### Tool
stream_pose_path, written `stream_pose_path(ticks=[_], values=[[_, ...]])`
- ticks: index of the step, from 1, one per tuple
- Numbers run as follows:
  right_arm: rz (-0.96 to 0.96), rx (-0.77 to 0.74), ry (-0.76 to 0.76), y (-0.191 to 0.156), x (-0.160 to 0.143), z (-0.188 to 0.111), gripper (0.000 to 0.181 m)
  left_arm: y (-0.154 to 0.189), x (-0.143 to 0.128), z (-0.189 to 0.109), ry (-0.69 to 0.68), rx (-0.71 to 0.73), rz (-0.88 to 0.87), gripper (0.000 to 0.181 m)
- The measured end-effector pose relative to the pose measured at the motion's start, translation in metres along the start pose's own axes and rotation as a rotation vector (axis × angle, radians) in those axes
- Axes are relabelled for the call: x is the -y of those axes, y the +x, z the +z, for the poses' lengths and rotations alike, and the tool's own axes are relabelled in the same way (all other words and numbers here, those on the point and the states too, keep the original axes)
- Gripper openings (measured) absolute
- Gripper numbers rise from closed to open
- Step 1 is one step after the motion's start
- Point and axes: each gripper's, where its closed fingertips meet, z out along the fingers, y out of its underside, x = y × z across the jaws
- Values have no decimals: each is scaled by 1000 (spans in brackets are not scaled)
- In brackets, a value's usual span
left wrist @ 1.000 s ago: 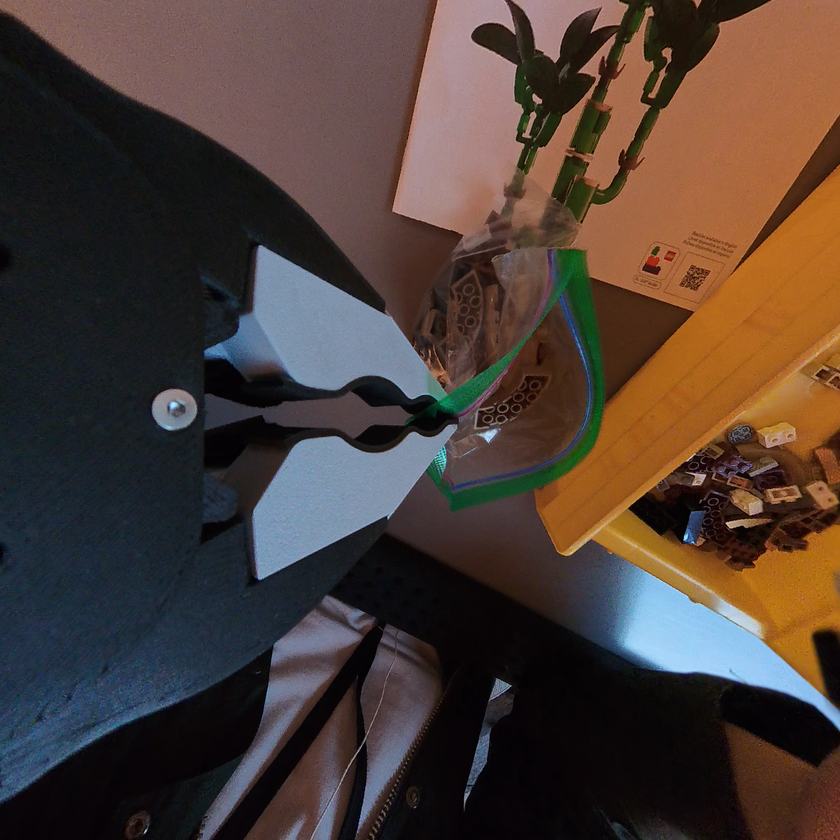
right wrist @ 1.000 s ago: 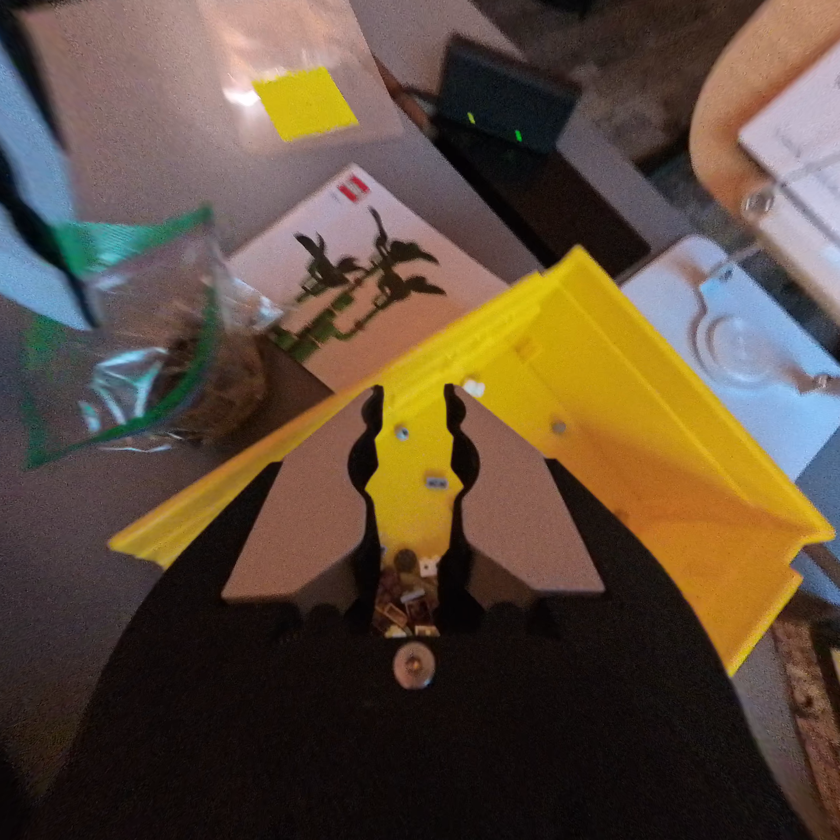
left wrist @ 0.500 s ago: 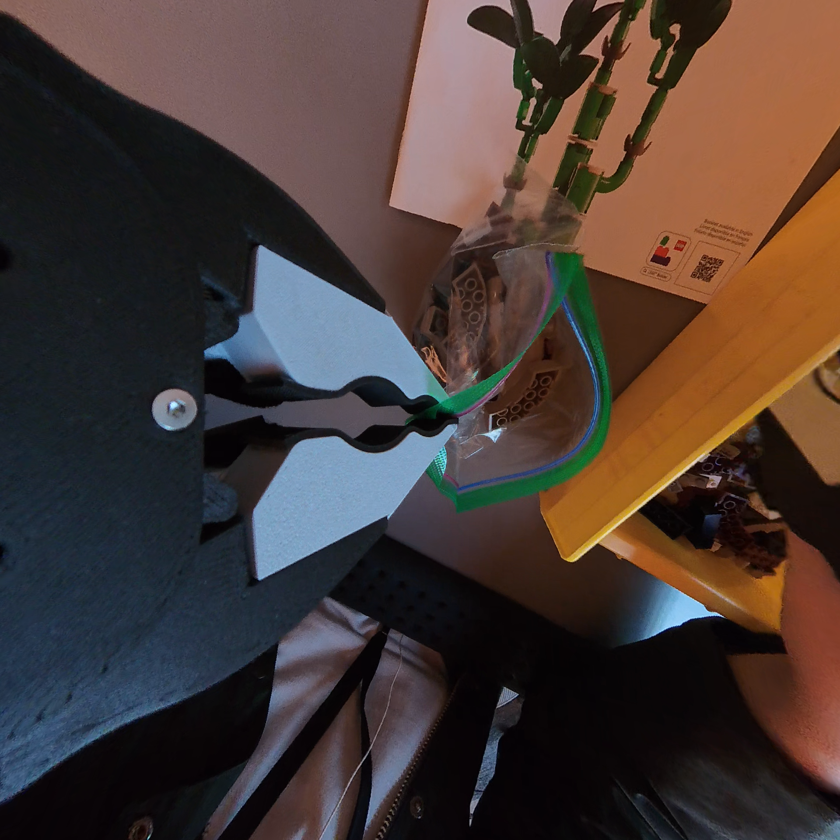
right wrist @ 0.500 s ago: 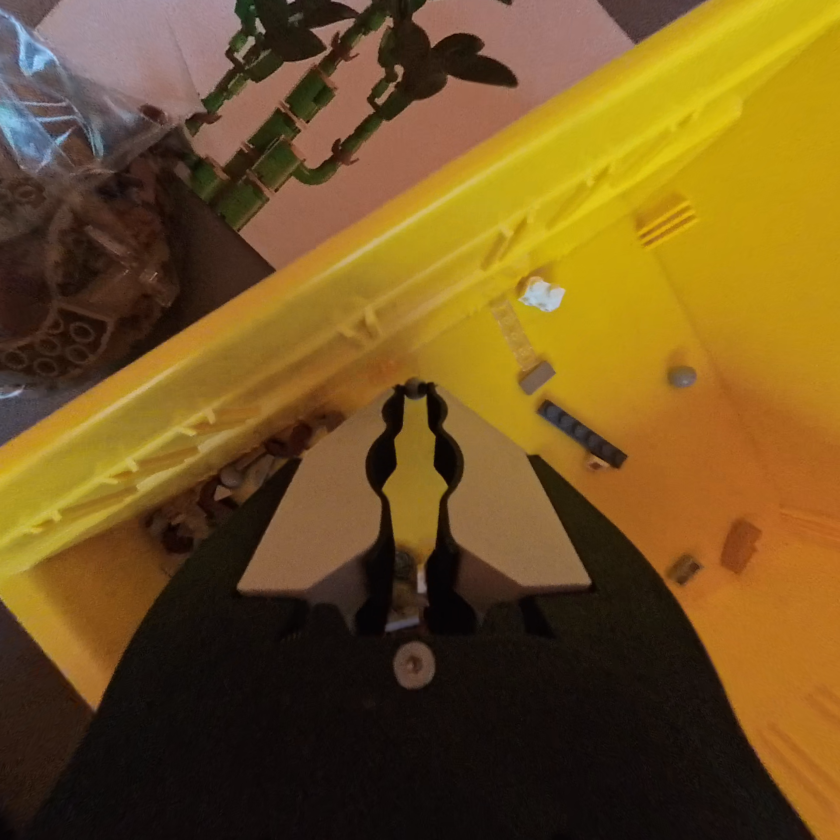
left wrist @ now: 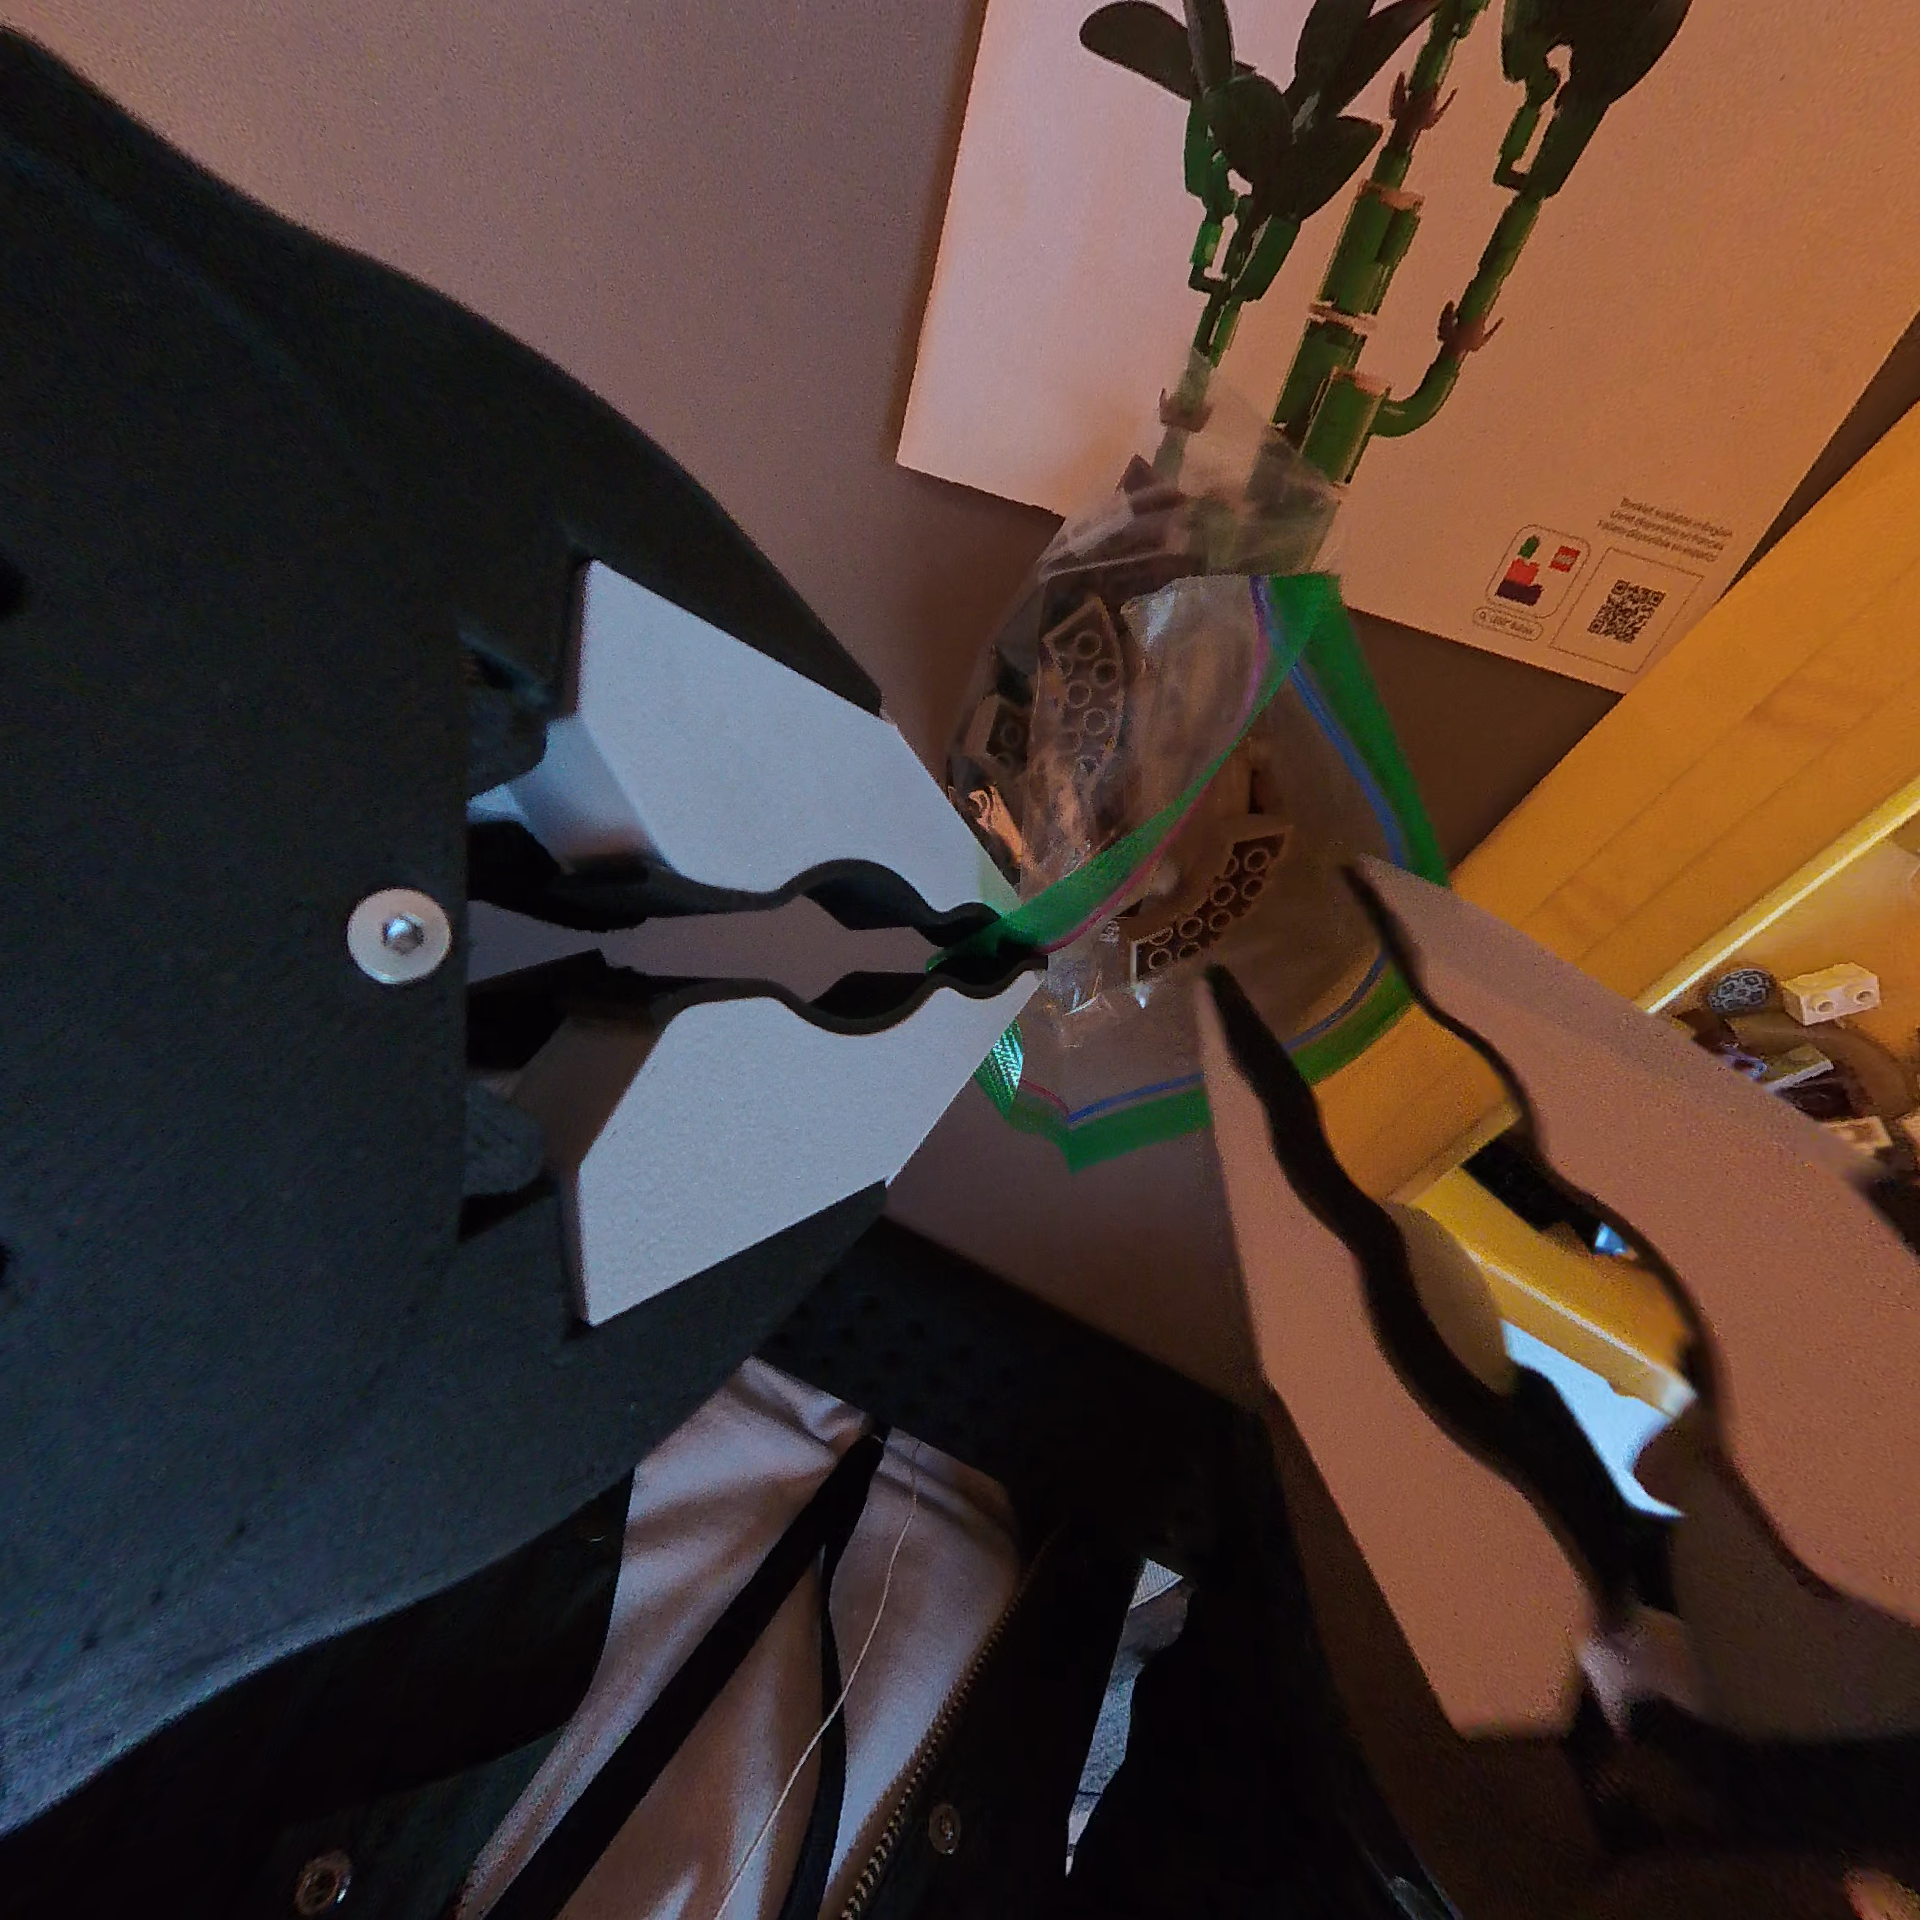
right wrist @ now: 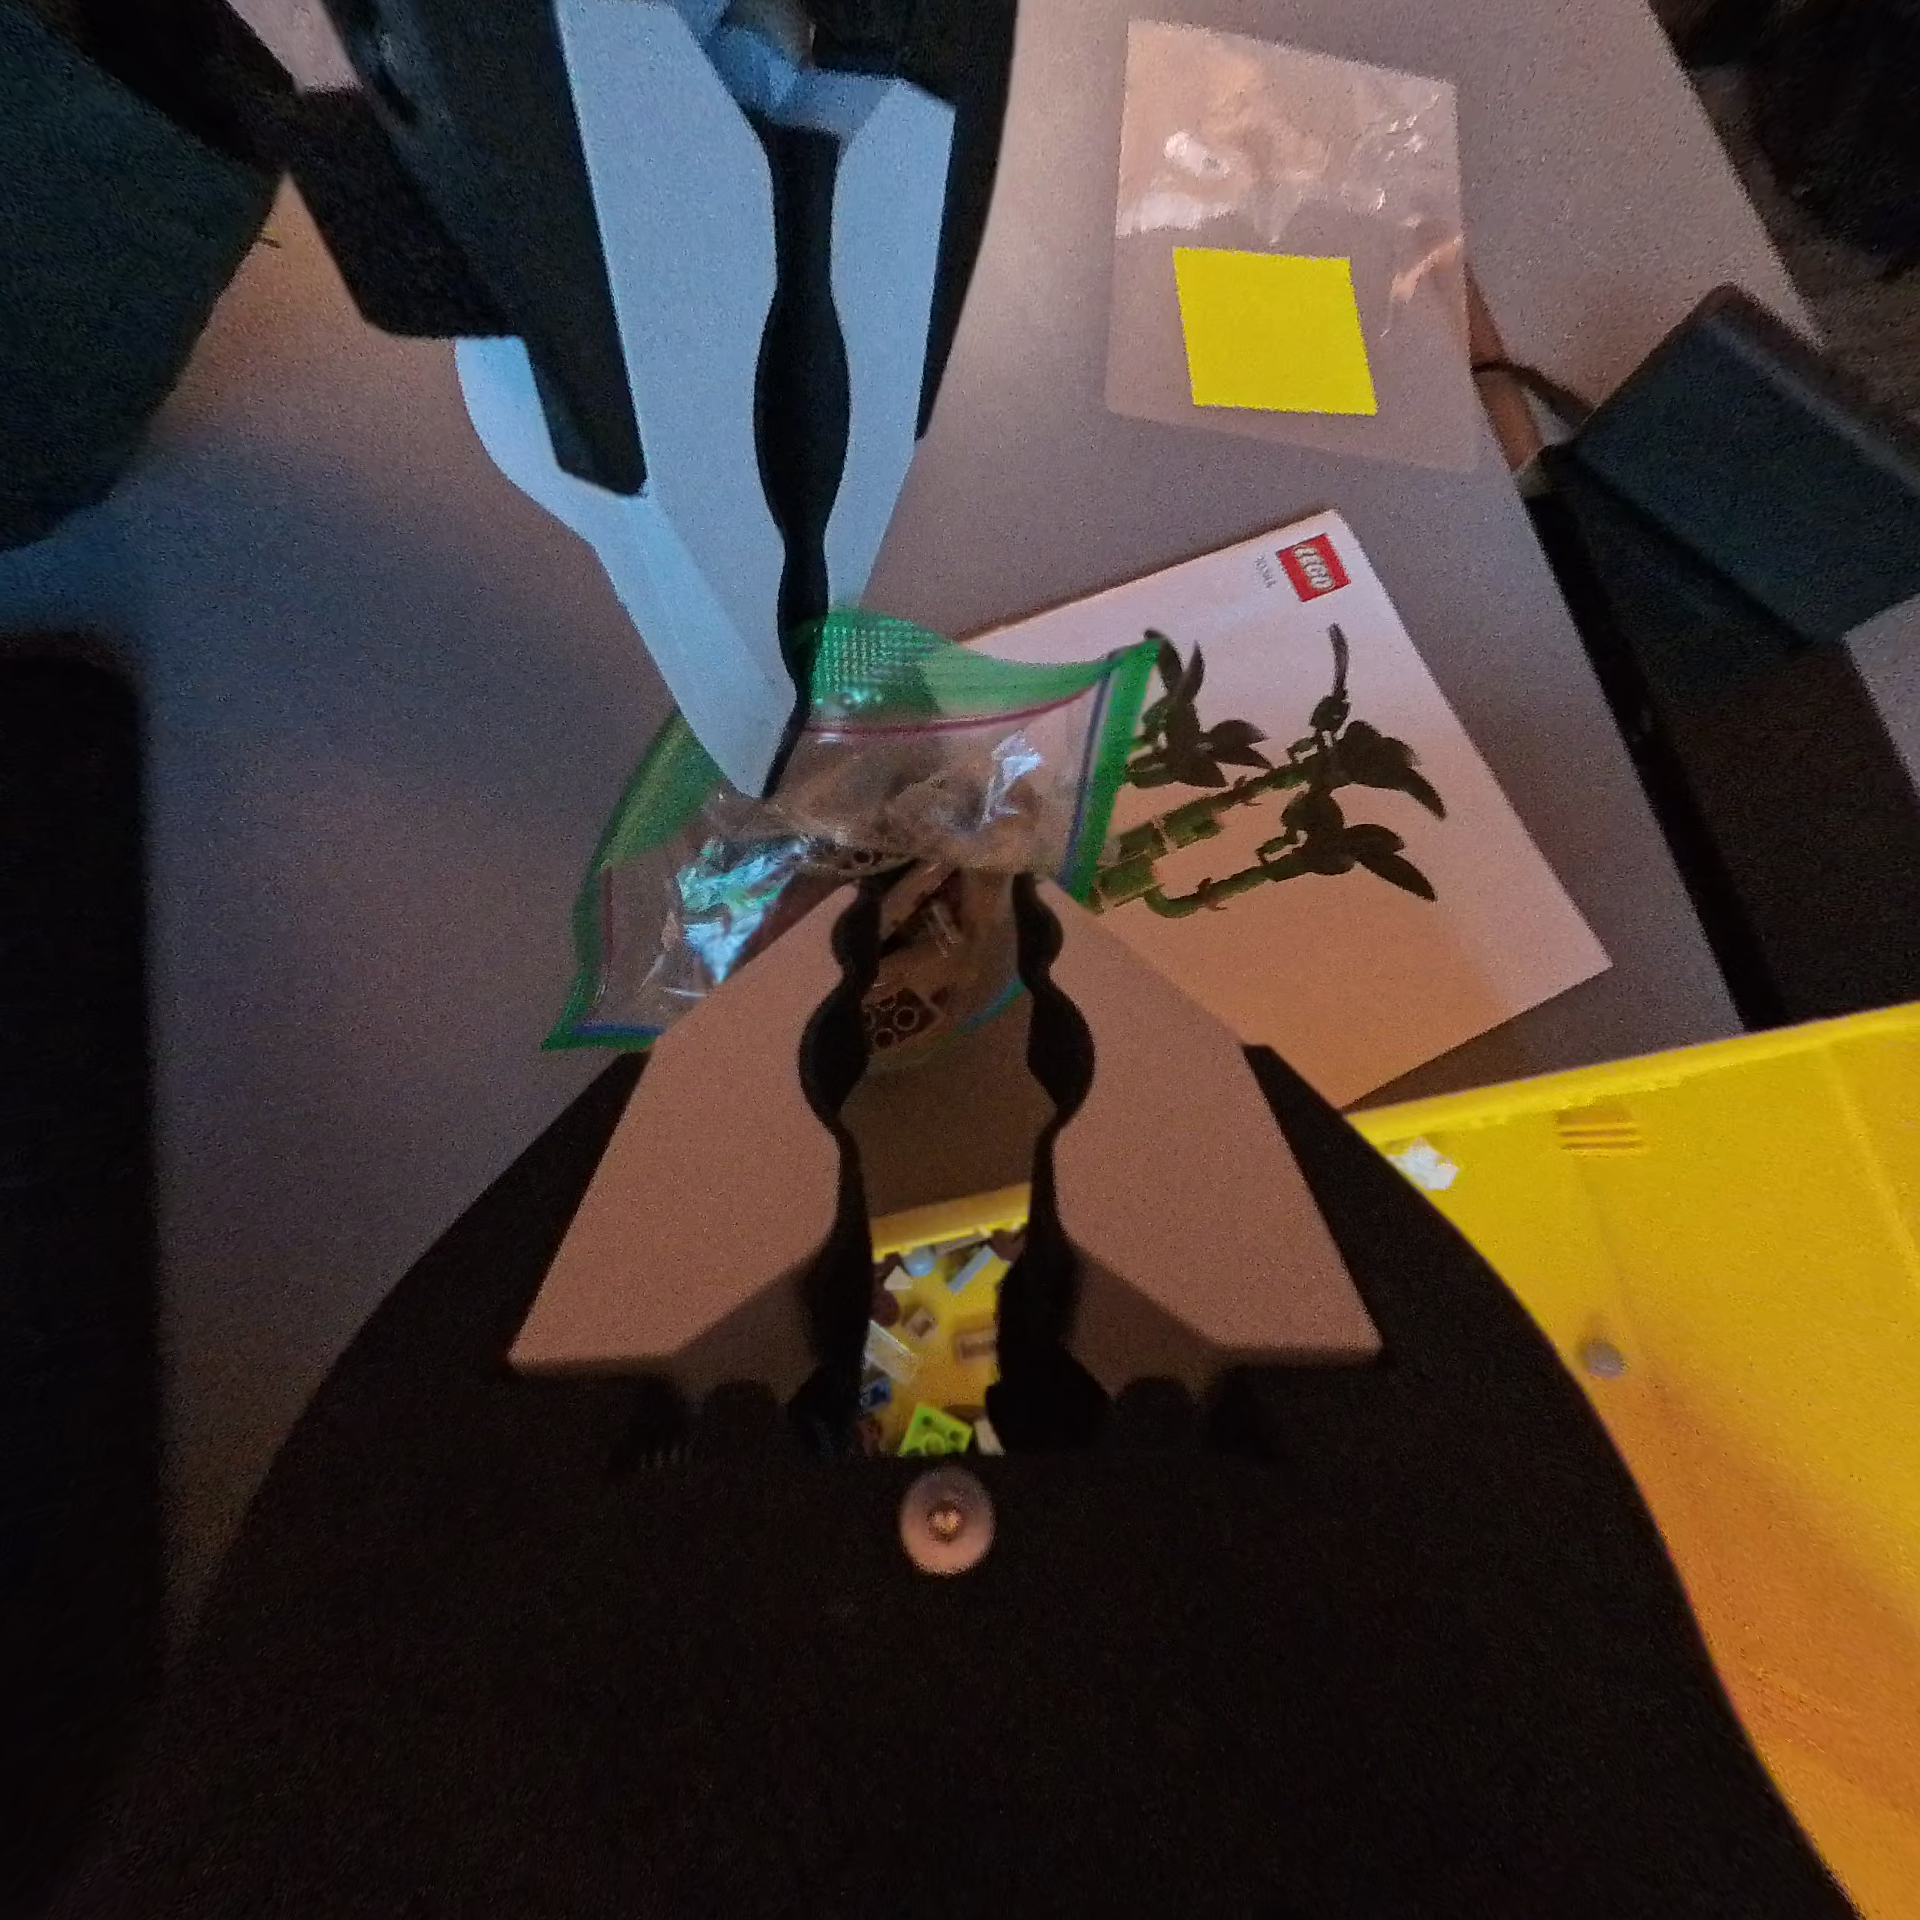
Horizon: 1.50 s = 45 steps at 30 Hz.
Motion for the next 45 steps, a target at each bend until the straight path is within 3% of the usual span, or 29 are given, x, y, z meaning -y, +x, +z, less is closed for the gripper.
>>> stream_pose_path(ticks=[3,5,8,10,13,19,23,25,27,30,32,34,36,40,42,45], values=[[5,-34,124,18,11,-35,23,0,0,-2,7,-4,-3,0],[90,-136,96,53,-12,-49,18,-1,0,-2,6,-6,-7,0],[355,-166,-193,84,-94,-35,19,-1,0,-1,4,-6,-9,0],[458,-185,-296,93,-126,-21,18,-1,-1,0,-2,-6,-6,0],[429,-192,-384,94,-147,-11,21,-1,-1,0,-6,-7,-7,0],[457,-152,-436,87,-160,-5,18,-1,-1,-1,-4,-8,-10,0],[417,-181,-422,91,-155,-12,16,0,-1,-1,-3,-6,-7,0],[404,-186,-355,89,-132,-23,16,0,-2,-1,-4,-9,-8,0],[353,-150,-201,75,-82,-36,16,-1,-2,-1,-6,-9,-9,0],[205,72,74,11,2,-47,15,-1,-2,1,-13,-11,-13,0],[122,176,123,-24,24,-40,15,-1,-2,1,-10,-11,-12,0],[93,159,21,-30,13,-20,21,-1,-2,0,-8,-5,-7,0],[70,63,-81,-13,-6,-12,28,-1,-2,-1,-4,-5,-9,0],[118,8,22,13,-2,-43,26,-1,-2,-3,0,-5,-7,0],[127,-38,-84,30,-35,-50,22,-1,-2,-2,-2,-8,-10,0],[173,14,-324,32,-94,-36,24,-1,-2,-1,-8,-8,-10,0]])
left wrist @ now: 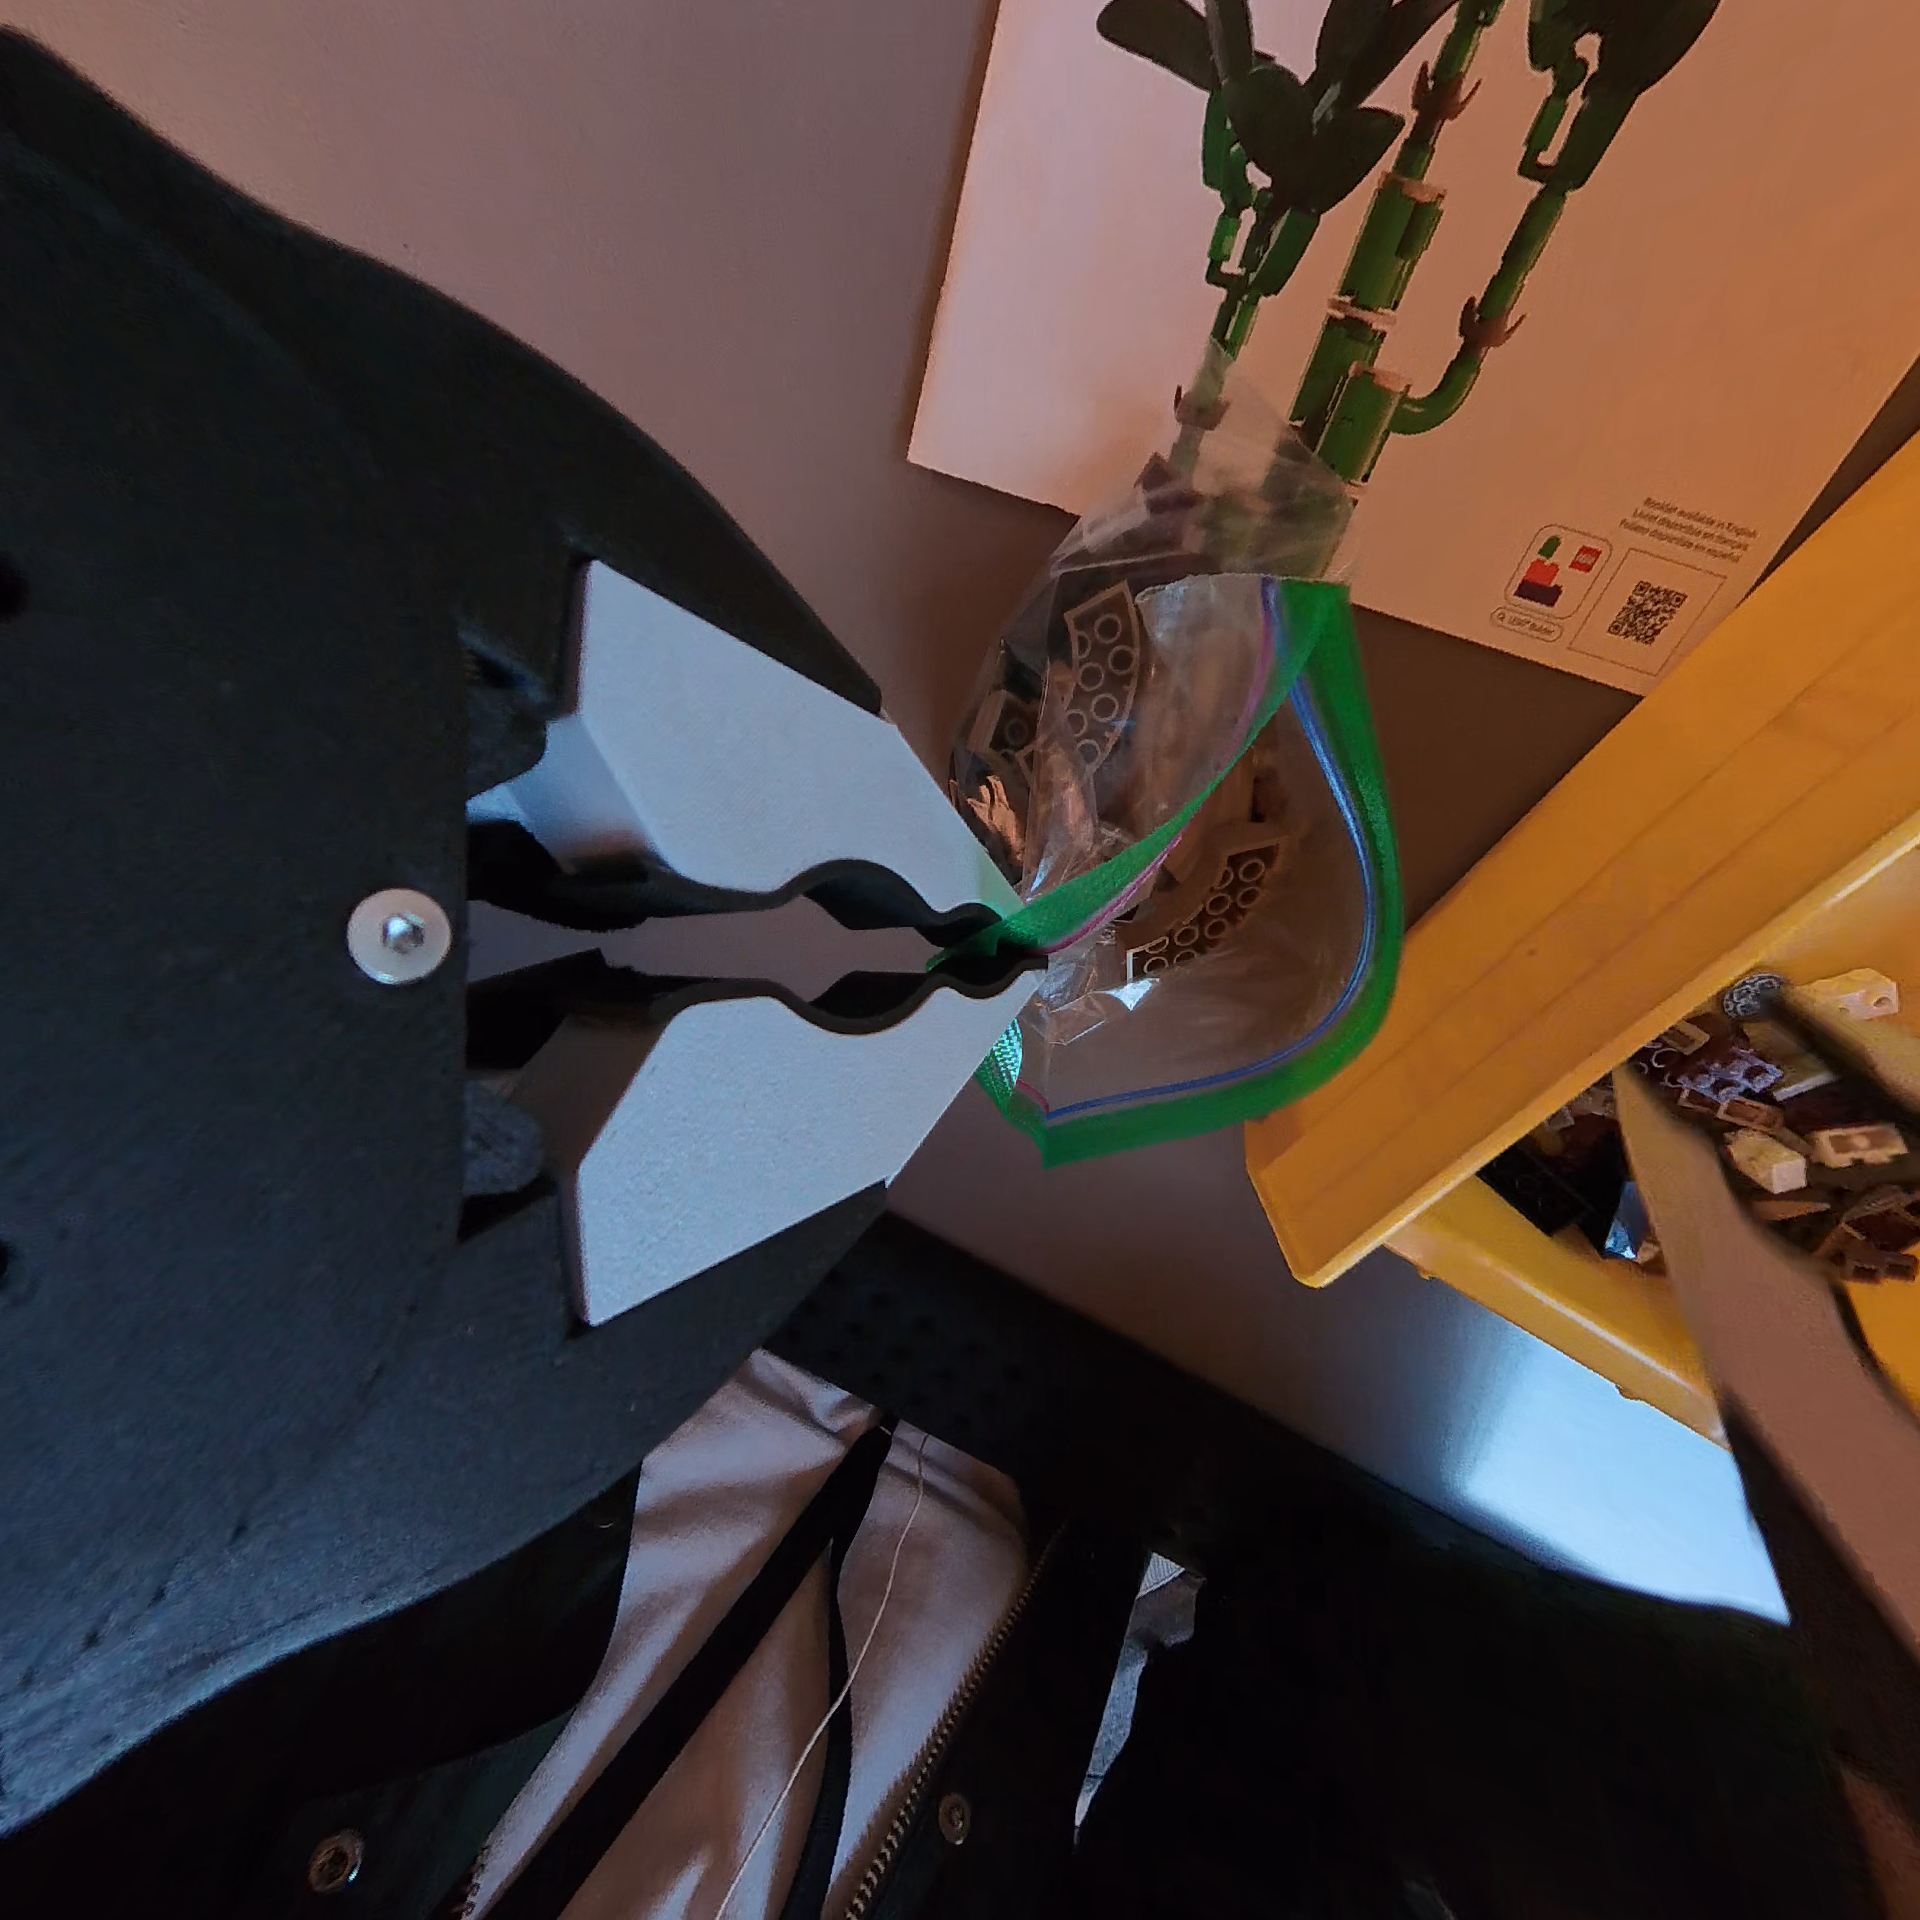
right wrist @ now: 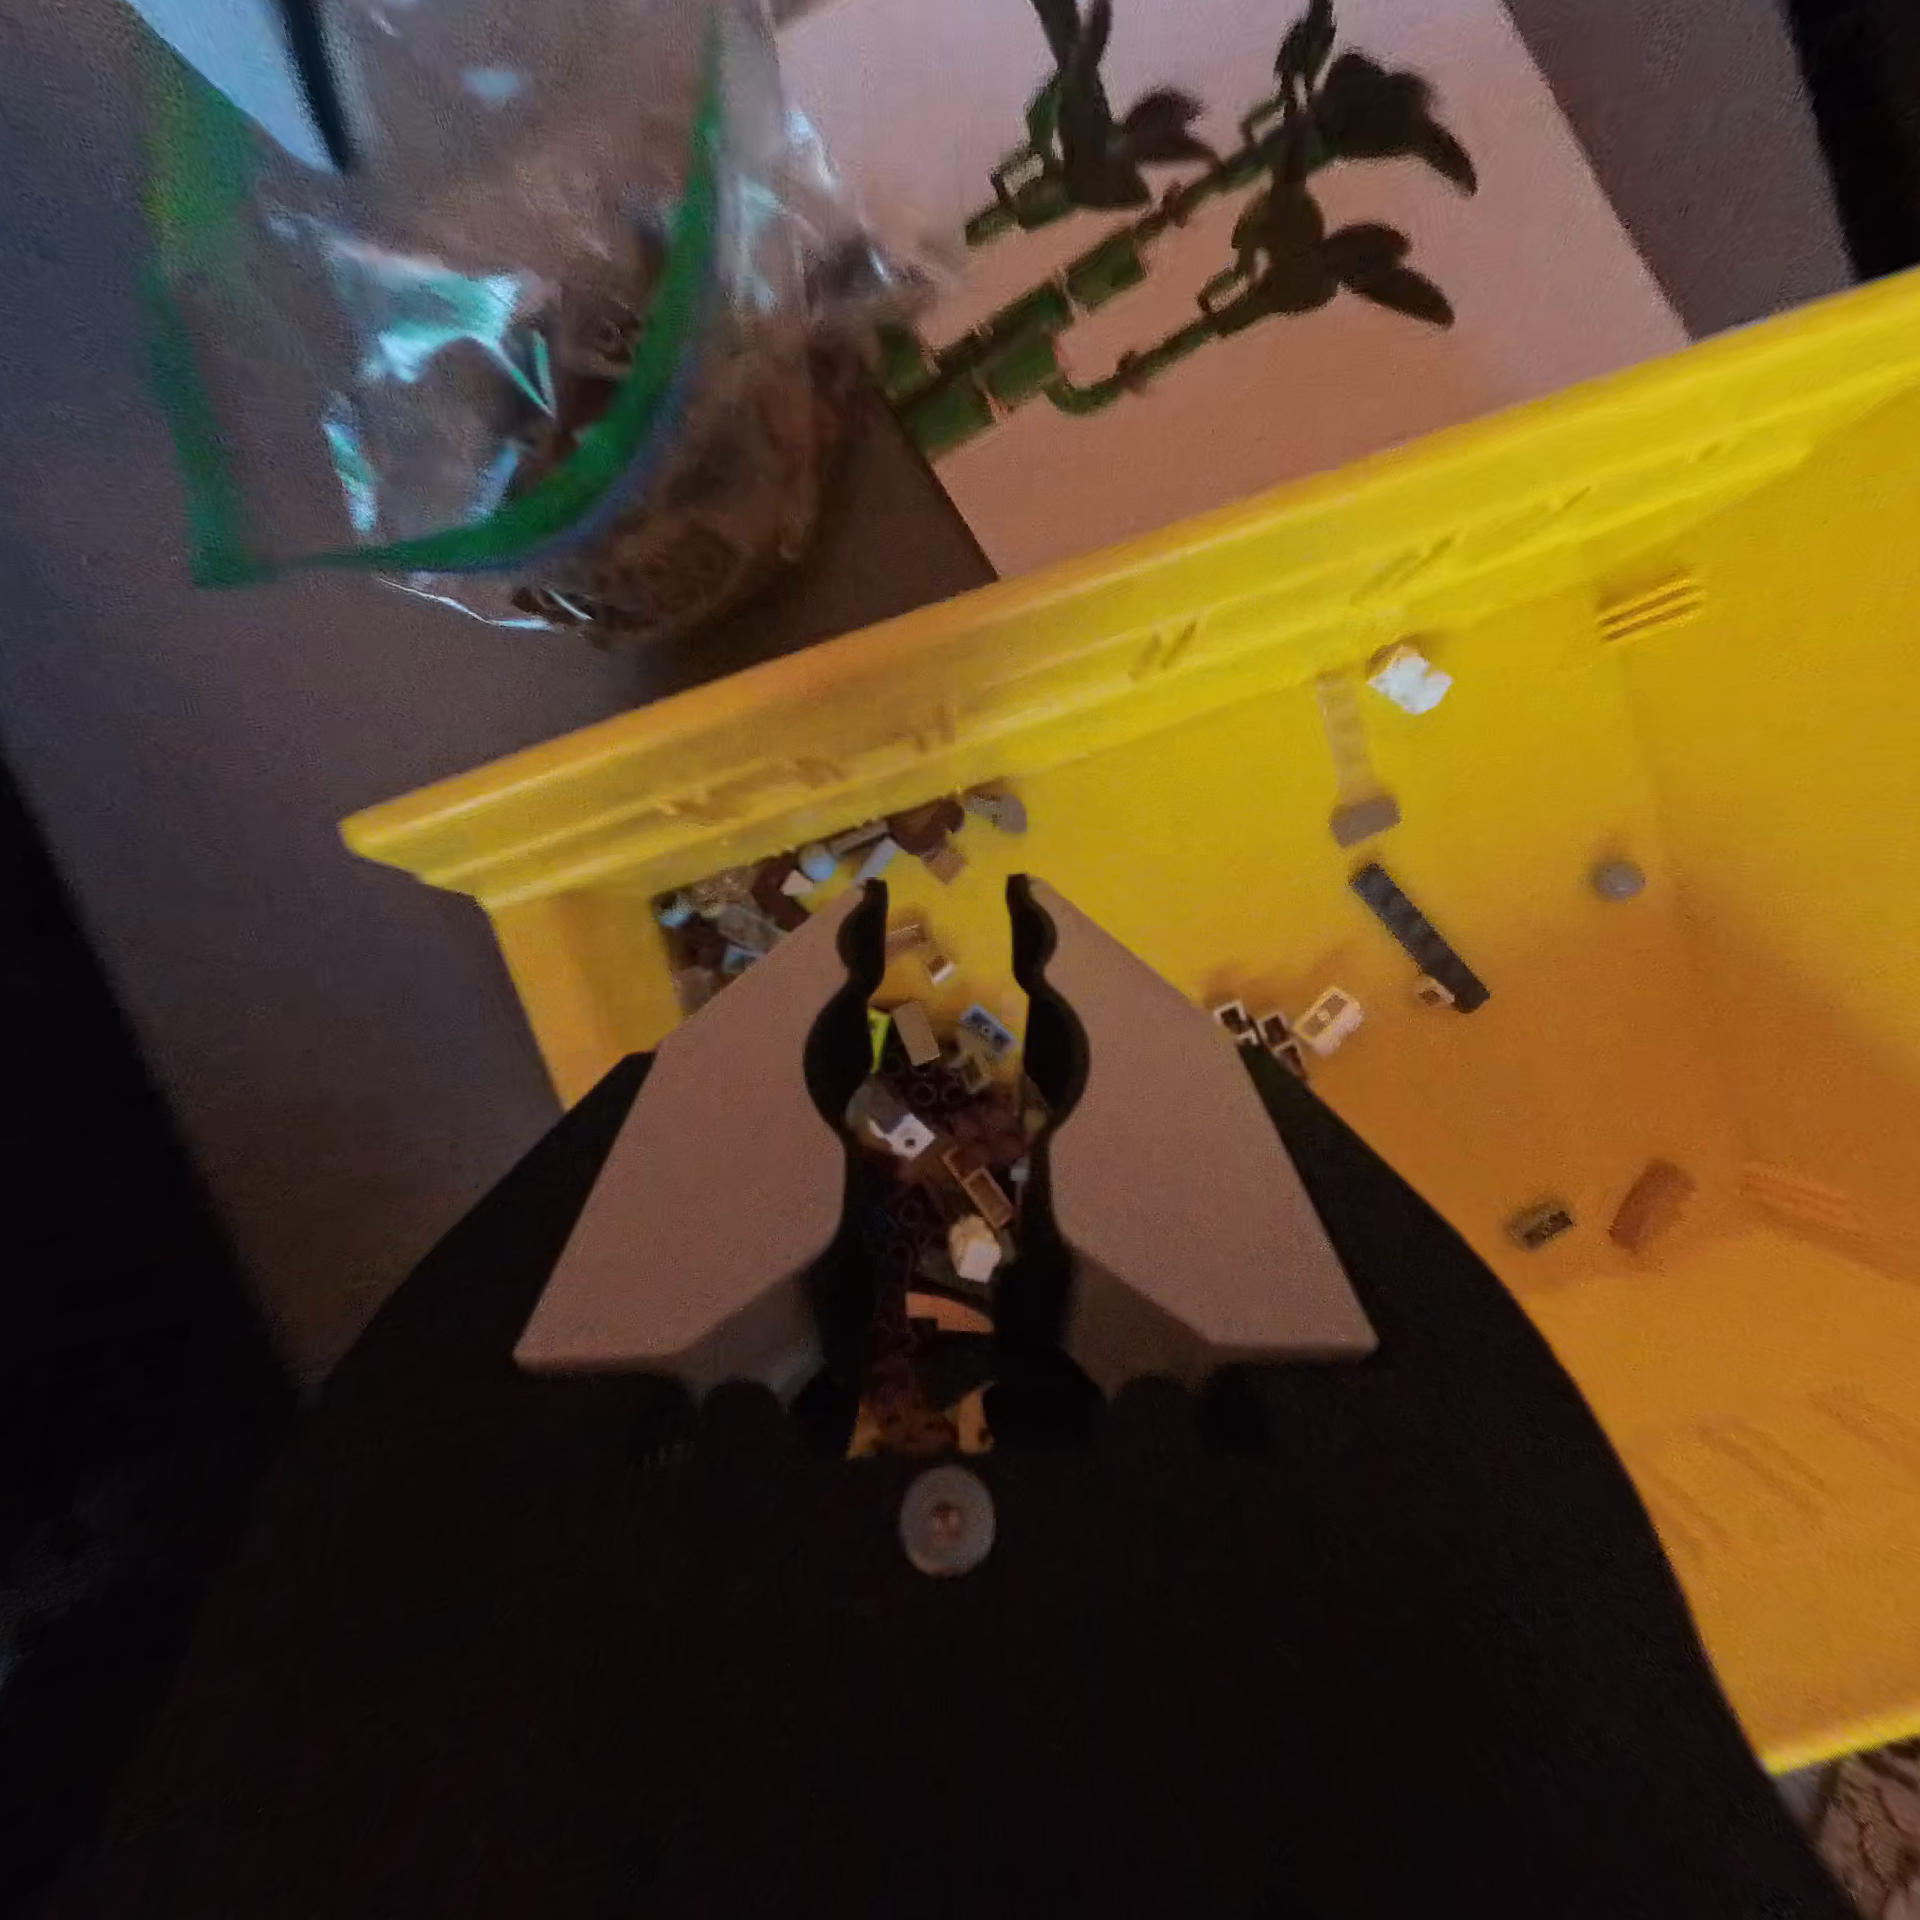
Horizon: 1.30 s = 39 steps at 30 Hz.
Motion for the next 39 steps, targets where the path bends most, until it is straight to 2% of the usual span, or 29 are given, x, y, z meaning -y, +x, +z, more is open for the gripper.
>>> stream_pose_path(ticks=[3,7,9,11,13,15,19,22,24,26,28,30,35,37,39], values=[[-21,68,-72,-5,-12,32,24,0,0,1,-5,-2,-1,0],[-80,30,-157,1,-27,53,21,0,0,0,0,-2,0,0],[-81,41,-155,0,-28,57,19,0,0,0,-2,-4,-3,0],[-69,40,-137,3,-27,58,9,0,-1,0,-4,-2,-1,0],[-50,76,-141,-1,-30,56,8,0,0,0,-3,0,3,0],[-56,42,-141,6,-30,51,8,0,-1,0,-3,0,3,0],[-73,-47,-4,8,0,9,8,0,0,0,-2,-2,-1,0],[-174,-49,244,-22,53,-30,8,0,0,0,-1,-2,-1,0],[-249,5,354,-50,78,-36,8,0,0,1,-5,-3,-3,0],[-314,56,377,-72,89,-24,8,0,0,2,-7,-3,-2,0],[-324,54,282,-74,81,1,17,1,0,2,-7,0,1,0],[-323,5,208,-64,73,13,22,0,0,1,-5,0,1,0],[-244,29,370,-53,81,-32,15,-1,0,-1,2,-2,-6,0],[-200,-47,303,-27,62,-35,15,-1,0,-2,3,-2,-6,0],[-89,-69,121,-3,24,-18,19,-1,0,-1,2,-1,-4,0]])
